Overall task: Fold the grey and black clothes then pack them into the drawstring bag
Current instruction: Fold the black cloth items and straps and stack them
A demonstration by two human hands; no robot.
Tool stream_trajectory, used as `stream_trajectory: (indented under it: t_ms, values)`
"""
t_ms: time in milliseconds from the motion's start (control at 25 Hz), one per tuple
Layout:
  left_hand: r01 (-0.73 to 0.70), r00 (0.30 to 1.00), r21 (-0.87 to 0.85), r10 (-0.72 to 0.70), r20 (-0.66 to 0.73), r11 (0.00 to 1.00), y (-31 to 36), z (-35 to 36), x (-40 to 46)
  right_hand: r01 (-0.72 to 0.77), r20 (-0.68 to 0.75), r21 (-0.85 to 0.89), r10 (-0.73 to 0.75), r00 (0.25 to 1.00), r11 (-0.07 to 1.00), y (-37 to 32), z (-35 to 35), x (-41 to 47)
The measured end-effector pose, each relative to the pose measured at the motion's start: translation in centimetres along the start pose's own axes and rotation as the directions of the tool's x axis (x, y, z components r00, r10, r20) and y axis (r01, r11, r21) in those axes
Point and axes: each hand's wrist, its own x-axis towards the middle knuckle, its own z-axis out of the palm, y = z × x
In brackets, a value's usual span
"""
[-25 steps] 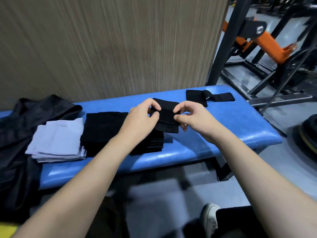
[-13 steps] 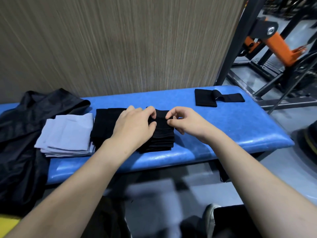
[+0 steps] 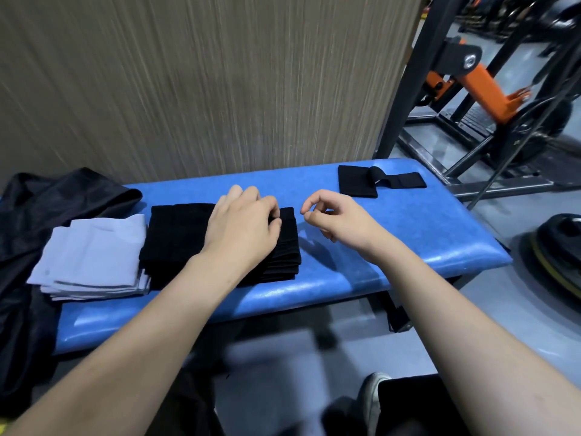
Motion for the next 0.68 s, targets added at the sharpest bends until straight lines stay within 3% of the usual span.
stream_trajectory:
  t_ms: [240,440,560,680]
  values:
    - [-0.077,0.997,-0.023,0.077,-0.012,0.997,4.4,2.1,2.7,-0.025,-0.140,-0.270,-0.014,0.990,0.963,4.3,-4.0,-0.2]
    - [-0.103,0.994,0.015,0.103,0.045,0.995,7.7,4.7,5.1,-0.174,-0.281,-0.652,-0.022,0.960,0.738,9.1,-7.9,0.5]
    - [-0.078,0.993,0.082,0.070,0.096,0.994,8.8,5.9,6.8,-0.213,-0.300,-0.733,-0.027,0.954,0.646,10.3,-8.0,1.3]
    - [-0.064,0.986,0.124,0.043,0.161,0.990,9.6,7.0,8.1,-0.172,-0.291,-0.754,-0.088,0.953,0.634,10.2,-7.2,2.6]
